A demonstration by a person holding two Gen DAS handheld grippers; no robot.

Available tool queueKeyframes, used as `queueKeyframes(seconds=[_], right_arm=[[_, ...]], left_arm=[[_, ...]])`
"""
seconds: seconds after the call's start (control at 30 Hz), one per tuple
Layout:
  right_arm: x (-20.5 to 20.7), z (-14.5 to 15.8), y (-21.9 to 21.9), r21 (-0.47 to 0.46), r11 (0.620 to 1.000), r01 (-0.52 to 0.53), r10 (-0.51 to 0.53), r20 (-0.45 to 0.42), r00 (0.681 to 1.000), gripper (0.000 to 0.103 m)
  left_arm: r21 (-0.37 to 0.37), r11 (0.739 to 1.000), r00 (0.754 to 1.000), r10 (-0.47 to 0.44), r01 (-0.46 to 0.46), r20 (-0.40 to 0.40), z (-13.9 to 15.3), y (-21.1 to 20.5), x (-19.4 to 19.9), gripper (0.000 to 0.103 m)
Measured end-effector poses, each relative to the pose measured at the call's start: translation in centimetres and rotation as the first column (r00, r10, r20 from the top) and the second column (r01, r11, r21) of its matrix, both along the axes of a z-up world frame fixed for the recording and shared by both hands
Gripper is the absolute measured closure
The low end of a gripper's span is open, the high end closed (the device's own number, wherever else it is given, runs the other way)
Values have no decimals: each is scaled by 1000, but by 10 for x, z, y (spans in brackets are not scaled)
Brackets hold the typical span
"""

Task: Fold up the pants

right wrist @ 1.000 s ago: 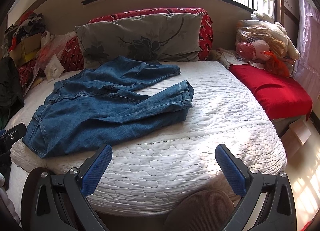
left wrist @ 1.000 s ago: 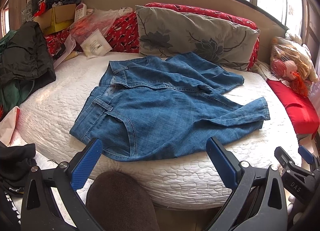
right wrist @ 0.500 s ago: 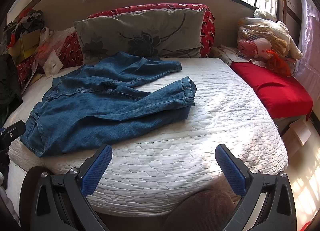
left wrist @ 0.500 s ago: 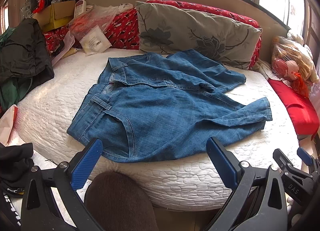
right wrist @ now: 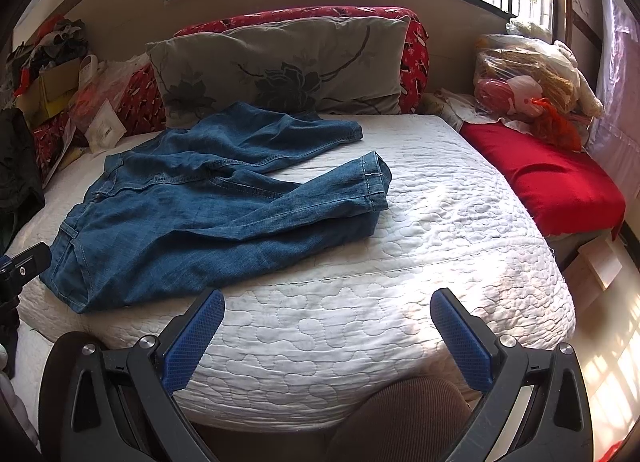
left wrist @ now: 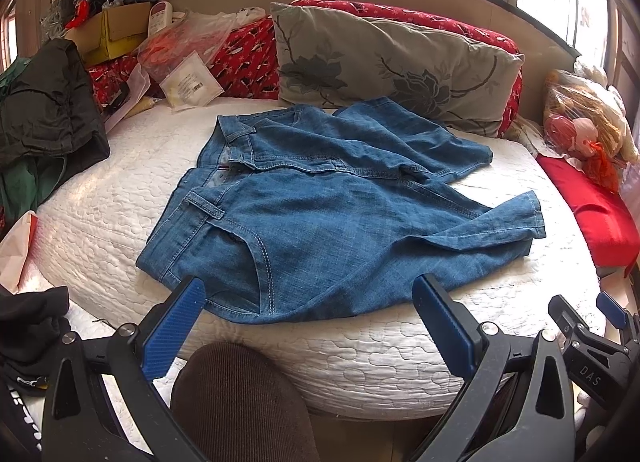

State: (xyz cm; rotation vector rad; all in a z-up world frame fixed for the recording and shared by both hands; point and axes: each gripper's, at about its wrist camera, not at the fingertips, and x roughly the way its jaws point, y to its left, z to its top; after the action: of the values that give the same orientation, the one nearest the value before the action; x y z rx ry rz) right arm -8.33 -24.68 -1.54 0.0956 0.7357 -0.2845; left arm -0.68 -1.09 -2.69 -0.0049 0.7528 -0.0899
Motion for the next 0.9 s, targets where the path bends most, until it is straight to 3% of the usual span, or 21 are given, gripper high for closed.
queueKeyframes(seconds=[0.57, 0.73, 0.9], right_arm=[[14, -7, -4, 15, 1000, -1, 2, -46, 999, 0], [30, -6, -20, 43, 999, 14, -11, -71, 997, 0], [56, 1, -64, 92, 994, 61, -54, -84, 995, 1]], left_arm=[[13, 1000, 998, 2, -1, -63, -10, -2, 17, 0], [20, 999, 990, 29, -26, -138, -17, 8, 42, 0], [0, 996, 959, 86, -89, -269, -20, 55, 95, 0]])
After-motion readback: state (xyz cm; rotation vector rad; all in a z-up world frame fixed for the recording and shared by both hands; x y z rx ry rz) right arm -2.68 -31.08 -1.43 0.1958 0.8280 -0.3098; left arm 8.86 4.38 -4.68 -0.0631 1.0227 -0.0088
